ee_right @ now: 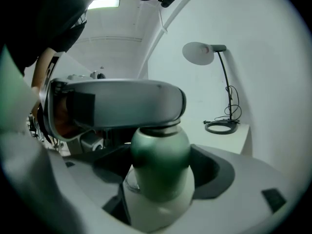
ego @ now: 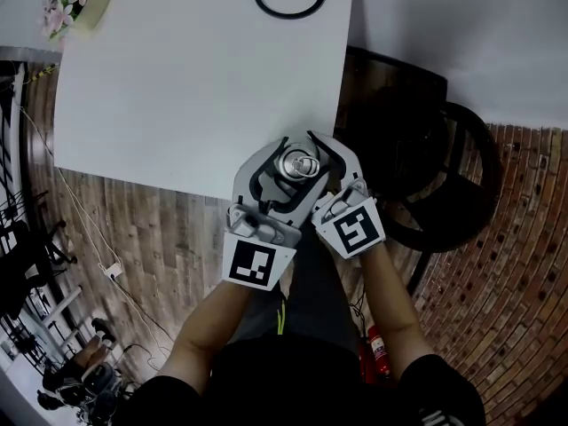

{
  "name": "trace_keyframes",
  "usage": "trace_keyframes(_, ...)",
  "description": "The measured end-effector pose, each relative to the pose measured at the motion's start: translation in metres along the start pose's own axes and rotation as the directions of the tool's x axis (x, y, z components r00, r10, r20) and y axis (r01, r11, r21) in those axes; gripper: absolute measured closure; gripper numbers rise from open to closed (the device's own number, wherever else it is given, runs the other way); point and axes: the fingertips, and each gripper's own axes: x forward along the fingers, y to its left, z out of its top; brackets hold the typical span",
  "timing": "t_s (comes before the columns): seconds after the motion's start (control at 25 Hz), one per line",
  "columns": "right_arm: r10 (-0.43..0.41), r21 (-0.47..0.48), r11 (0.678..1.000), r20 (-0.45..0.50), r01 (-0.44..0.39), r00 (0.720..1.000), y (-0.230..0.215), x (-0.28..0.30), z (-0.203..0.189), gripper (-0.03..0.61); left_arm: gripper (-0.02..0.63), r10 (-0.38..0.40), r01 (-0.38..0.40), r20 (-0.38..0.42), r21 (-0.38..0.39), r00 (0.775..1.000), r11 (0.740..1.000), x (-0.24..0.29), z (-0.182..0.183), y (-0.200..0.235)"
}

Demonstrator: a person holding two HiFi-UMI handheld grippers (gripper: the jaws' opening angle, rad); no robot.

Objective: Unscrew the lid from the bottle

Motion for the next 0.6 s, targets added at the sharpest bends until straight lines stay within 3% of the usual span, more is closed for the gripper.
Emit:
trace_keyframes(0.36,0.000,0.029,1.000,0.021,-0.001,1.000,-0.003,-0.001,0.000,0.239,0.334,-0.050,0.050,-0.002,-0.010,0.999,0.999,0.006,0.000,-0.003)
trace_keyframes(0.52,0.006,0.025,1.000,0.011,-0.006,1.000,-0.001,0.001,0.000,0.239,0.267,-0.123,0.123,0.021,0.035,0.992,0.992,0.000,0.004,-0.002)
trace_keyframes(0.6,0.008,0.022,1.000,0.013,-0.009,1.000,-0.001,0.001,0.000,0.239,0.265,-0.220,0.219,0.018,0.043,0.975,0.975,-0.007,0.003,-0.003)
